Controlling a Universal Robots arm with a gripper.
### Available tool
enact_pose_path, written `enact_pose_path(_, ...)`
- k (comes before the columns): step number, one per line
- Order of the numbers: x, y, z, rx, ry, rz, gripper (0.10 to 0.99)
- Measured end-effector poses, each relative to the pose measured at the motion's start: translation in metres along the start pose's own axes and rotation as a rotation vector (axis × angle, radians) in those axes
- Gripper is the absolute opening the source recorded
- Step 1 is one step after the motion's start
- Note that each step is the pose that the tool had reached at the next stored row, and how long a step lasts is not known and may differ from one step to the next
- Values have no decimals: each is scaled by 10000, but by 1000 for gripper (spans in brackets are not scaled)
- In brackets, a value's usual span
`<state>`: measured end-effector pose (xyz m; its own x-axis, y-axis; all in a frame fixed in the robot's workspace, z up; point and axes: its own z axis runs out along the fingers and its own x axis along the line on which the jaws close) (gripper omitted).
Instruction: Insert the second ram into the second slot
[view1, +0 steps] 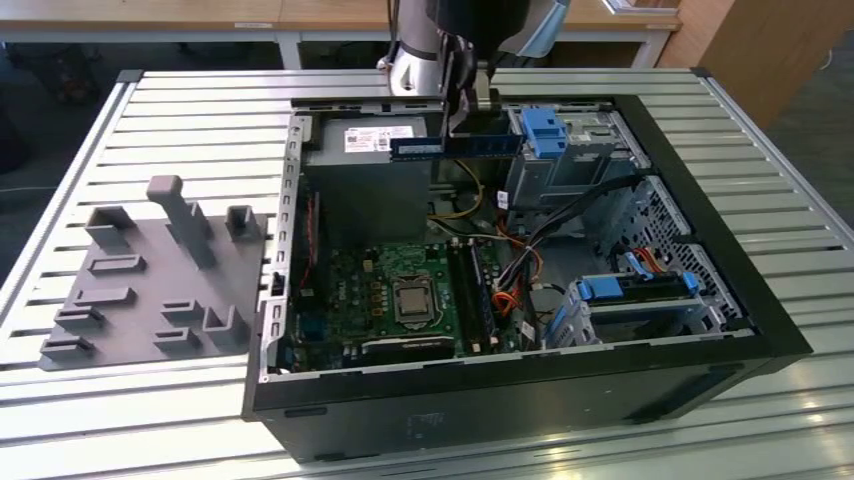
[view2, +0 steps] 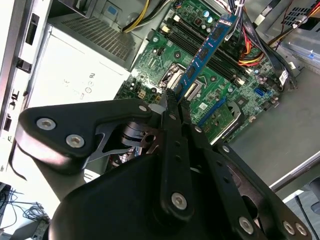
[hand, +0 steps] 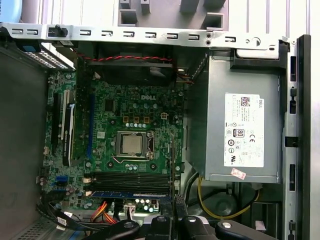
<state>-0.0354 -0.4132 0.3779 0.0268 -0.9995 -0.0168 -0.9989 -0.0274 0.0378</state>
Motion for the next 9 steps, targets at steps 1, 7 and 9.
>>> enact_pose_path(1, 2, 0, 0, 1, 0, 0, 137)
enact_pose_path(7, 77, 2, -1, 1, 0, -1, 137)
enact_pose_path(9, 82, 2, -1, 0, 0, 0, 137)
